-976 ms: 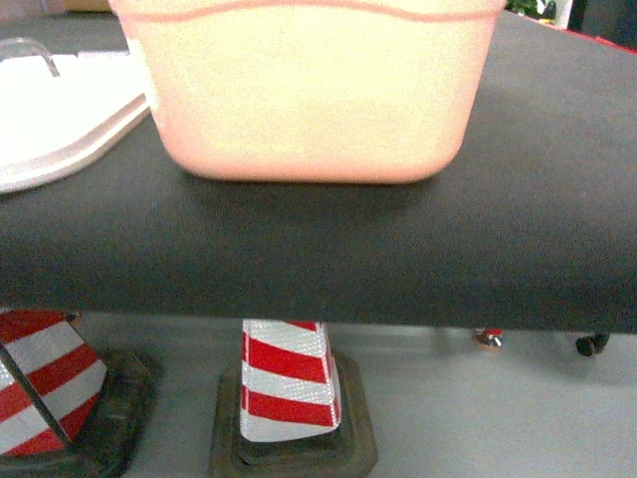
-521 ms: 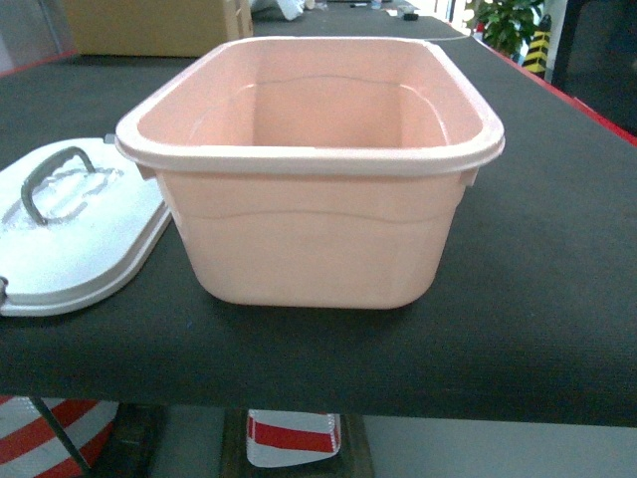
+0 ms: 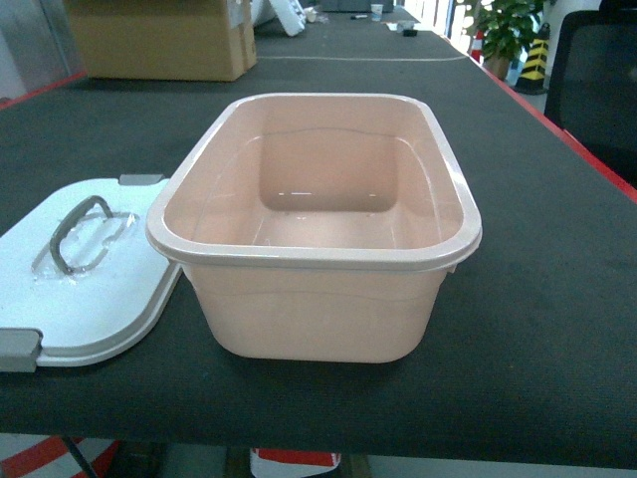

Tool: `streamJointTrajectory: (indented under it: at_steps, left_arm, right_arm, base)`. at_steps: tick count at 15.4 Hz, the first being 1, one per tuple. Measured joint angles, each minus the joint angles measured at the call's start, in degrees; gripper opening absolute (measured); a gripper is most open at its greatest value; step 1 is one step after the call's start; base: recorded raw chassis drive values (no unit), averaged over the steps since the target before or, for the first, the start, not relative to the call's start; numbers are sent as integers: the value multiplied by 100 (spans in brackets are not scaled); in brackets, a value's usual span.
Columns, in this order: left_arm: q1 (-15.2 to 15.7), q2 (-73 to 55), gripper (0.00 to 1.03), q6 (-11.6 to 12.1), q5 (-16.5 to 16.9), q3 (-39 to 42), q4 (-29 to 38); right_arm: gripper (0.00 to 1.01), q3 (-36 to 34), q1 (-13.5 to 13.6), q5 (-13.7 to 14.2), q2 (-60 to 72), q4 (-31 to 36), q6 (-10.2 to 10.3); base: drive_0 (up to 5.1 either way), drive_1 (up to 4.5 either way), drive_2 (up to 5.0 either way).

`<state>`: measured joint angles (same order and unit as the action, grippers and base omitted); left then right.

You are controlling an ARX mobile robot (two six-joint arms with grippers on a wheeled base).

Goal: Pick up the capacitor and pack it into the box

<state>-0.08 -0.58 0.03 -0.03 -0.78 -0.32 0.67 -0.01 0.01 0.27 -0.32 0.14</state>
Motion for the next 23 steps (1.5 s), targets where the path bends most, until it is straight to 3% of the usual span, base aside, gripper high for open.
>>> streamJointTrajectory:
  at_steps: [8,10,12,14,15,17,19,20,23]
  left_arm:
    - [-44,-79,45,59,-22,-2,44]
    - [-723,-1519,45,96,-728,-9,1561]
    - [-1327,-3899,45,173,-1283,-446,3781]
    - [-1980,-6048,45,367,-1596,-1805,5501]
    - [-2310,-7152,45,522,-1770,-2664,5906]
    - [-2673,-9123,45,691,-1882,-4465,5353]
    - [-2846,-10644,45,407,-1777,-5893,4566]
    - [-2905,-11108,58,291,-1703,-6301,4419]
    - [-2922,-11154,94,181,-1652,-6415,4461]
  right_arm:
    - [98,0,0,0,0,2,0]
    - [98,0,0,0,0,2,0]
    - [98,0,0,0,0,2,0]
    - [98,0,0,0,0,0,0]
    - [98,0,0,0,0,2,0]
    - [98,0,0,0,0,0,0]
    - [98,0,0,0,0,0,0]
    - [98,0,0,0,0,0,0]
    - [98,0,0,0,0,2,0]
  base:
    - [0,0,0]
    - [0,0,0]
    - [0,0,0]
    - [0,0,0]
    - [0,0,0]
    - [0,0,0]
    - [0,0,0]
    - [0,0,0]
    - [0,0,0]
